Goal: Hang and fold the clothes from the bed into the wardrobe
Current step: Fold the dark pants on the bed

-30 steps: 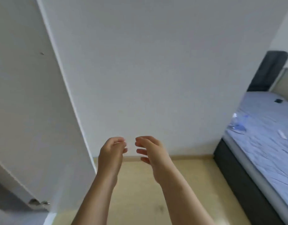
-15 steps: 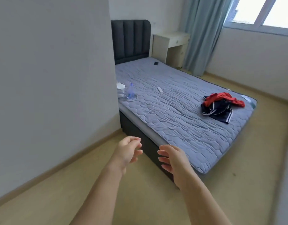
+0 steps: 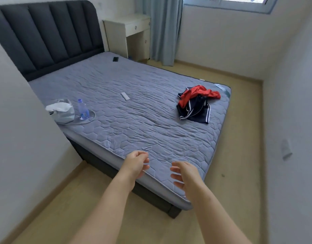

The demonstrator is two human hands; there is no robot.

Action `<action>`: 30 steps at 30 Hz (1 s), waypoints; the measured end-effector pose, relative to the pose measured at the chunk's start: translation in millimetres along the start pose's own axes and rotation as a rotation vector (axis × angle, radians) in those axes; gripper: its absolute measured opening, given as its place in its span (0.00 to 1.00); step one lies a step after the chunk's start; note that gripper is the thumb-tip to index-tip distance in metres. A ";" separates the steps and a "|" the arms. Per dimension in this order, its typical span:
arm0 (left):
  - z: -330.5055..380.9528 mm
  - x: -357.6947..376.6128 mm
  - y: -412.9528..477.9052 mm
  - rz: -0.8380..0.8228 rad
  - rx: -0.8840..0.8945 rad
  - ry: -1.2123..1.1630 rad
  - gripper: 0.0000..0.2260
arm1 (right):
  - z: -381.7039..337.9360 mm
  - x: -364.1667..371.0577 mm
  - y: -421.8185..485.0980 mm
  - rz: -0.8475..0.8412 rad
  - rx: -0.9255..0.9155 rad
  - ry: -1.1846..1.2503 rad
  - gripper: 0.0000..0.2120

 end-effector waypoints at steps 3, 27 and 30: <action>24.5 58.0 23.9 -0.076 -0.012 0.043 0.07 | -18.5 -27.7 41.7 0.068 0.050 0.070 0.04; 169.9 480.6 148.0 -0.060 -0.160 0.040 0.06 | -226.6 -247.1 397.0 0.183 0.190 0.100 0.07; 187.4 502.2 191.4 -0.003 -0.190 -0.015 0.05 | -259.3 -232.3 442.1 0.155 0.188 0.053 0.08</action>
Point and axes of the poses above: each hand's wrist, its own y-axis towards the middle knuckle, its own x-axis out of the palm, z = x × y, the point moved 1 cm from there along y, towards the middle knuckle, and after that the axes turned 15 degrees about z, right-handed, at the moved point
